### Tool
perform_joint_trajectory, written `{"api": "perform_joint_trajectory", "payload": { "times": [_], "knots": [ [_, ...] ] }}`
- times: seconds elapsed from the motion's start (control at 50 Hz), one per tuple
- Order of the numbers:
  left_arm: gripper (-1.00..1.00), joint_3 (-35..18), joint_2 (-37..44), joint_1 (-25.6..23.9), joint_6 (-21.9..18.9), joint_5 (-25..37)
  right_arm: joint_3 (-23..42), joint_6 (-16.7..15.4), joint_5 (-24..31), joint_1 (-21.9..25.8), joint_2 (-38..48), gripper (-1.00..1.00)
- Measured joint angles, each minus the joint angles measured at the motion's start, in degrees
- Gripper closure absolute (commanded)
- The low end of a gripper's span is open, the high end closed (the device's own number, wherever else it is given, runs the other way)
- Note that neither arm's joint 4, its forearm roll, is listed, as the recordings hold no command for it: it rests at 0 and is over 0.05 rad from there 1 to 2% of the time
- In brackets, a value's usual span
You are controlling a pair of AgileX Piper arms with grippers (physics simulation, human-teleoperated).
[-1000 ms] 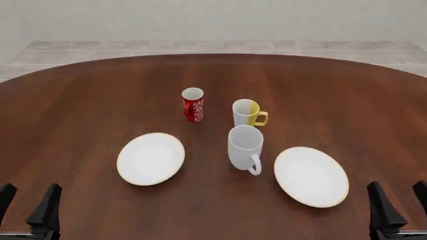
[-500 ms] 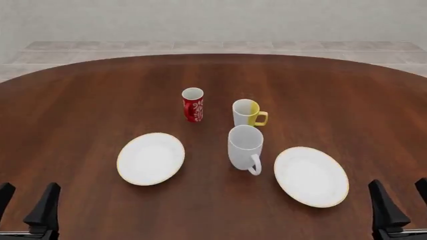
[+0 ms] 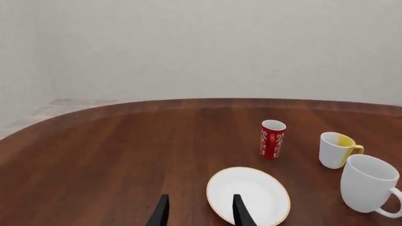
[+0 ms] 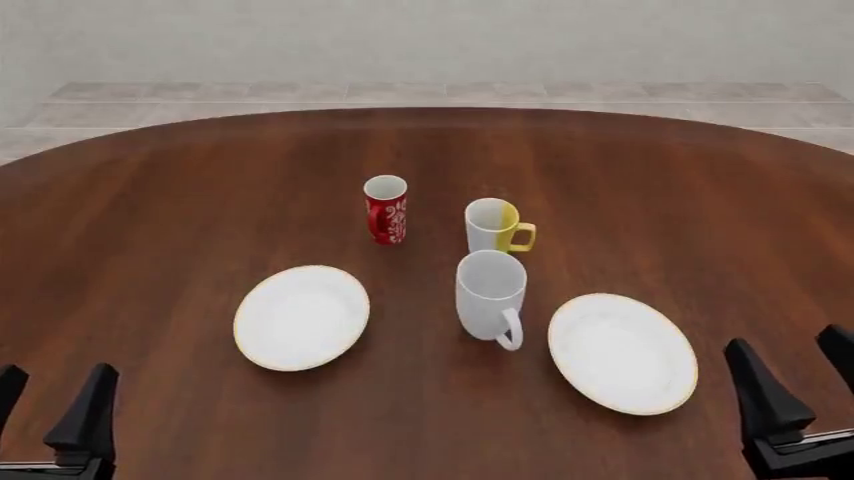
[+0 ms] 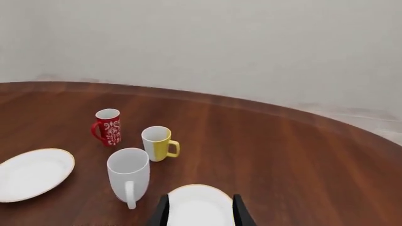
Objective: Put the white mug on the left plate.
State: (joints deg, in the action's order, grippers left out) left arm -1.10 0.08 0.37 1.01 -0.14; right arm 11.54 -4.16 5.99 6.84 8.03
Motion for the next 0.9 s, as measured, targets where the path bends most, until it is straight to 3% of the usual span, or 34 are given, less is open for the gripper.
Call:
{"api": "perform_joint_trajectory", "payload": {
  "times": [0.3,0.9],
  "knots": [
    [-1.0,-0.21,0.01,0.02,0.44,0.04,3.96,-0.88,0.13,2.91,6.39,-1.0],
    [-1.0,-0.74,0.03,-0.42,0.85,0.05,12.29,-1.27,5.48,5.79,14.48,-1.0]
  ]
}}
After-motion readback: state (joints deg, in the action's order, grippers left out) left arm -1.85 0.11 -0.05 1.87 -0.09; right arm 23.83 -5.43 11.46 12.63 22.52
